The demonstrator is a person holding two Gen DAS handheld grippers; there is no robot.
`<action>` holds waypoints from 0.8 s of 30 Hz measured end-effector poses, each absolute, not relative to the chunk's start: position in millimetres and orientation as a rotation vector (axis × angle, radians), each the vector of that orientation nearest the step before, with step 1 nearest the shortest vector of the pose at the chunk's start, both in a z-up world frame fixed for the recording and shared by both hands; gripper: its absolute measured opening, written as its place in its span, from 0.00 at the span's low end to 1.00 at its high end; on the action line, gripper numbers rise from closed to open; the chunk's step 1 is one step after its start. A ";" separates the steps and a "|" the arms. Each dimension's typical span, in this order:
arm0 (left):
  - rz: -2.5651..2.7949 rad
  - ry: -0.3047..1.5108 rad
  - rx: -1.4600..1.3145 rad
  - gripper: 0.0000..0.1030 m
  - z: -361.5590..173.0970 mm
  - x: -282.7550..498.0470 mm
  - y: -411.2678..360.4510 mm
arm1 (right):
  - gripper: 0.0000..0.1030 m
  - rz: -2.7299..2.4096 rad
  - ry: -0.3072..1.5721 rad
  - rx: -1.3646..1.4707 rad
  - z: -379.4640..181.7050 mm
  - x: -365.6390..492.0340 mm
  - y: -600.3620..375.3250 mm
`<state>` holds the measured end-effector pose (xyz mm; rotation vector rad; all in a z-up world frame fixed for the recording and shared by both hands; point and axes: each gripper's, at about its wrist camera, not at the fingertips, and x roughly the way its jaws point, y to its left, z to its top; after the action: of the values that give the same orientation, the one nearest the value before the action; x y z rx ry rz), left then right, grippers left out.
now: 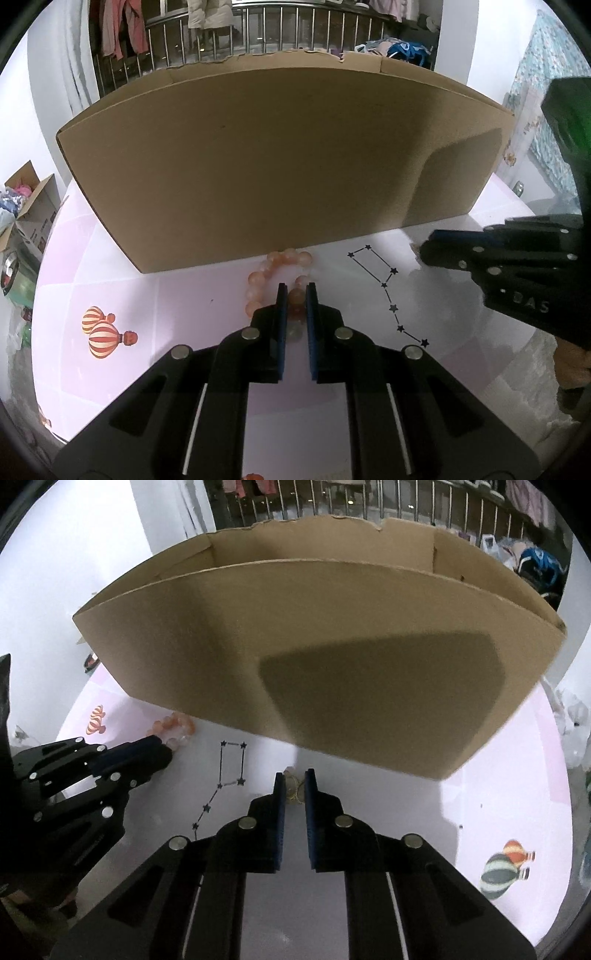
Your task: Organize jewelry
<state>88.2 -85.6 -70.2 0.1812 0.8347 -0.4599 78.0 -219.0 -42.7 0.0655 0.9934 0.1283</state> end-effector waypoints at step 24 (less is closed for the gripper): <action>-0.453 0.846 0.152 0.08 -70.3 92.2 -72.7 | 0.05 0.126 1.050 0.214 -39.9 62.4 -242.7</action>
<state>92.2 -72.7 -70.3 0.1524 0.8456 -0.4526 62.4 -242.7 -39.9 0.2137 1.0503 0.1260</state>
